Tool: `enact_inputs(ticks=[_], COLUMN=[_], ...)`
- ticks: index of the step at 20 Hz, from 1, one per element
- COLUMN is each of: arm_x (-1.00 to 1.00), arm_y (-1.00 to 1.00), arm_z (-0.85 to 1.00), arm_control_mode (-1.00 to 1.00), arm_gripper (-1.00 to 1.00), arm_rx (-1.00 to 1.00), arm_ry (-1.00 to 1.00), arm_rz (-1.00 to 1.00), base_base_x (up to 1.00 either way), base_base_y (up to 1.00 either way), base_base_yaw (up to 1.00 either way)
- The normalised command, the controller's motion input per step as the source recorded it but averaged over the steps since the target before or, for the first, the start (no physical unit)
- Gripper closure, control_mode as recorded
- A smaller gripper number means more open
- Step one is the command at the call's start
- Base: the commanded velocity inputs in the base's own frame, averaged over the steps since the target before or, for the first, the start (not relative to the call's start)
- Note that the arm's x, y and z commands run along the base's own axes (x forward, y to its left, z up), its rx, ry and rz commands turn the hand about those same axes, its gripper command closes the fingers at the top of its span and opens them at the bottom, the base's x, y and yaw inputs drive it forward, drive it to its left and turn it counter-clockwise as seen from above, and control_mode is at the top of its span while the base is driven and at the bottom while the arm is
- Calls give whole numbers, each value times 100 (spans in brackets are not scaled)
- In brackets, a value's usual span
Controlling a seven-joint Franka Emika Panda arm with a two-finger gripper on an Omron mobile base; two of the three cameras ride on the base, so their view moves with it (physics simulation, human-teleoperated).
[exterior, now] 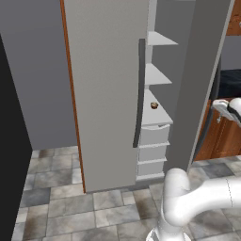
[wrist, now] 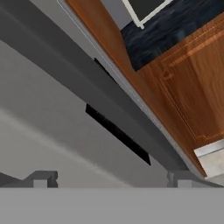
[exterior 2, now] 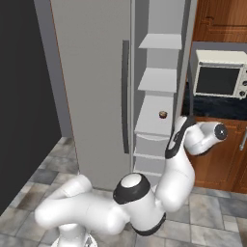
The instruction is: Pick up the frozen steak from the freezer, place it on any shelf in the fridge, and close the fridge and freezer doors when done.
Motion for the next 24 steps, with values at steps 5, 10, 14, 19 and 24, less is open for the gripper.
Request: enact_inputs(ticks=[5, 10, 14, 19, 24], arm_x=[35, 34, 26, 17, 20], arm_y=[0, -3, -24, -24, -26], arm_z=[-13, -11, -6, 0, 0], arm_control_mode=[-100, -100, -100, -100, -100], arm_gripper=[-100, -100, -100, -100, -100], arm_rx=[0, 0, 0, 0, 1], arm_ry=[0, 0, 0, 0, 0], arm_rz=[0, 0, 0, 0, 0], base_base_x=[0, 0, 0, 0, 0], base_base_y=[0, 0, 0, 0, 0], base_base_yaw=[0, 0, 0, 0, 0])
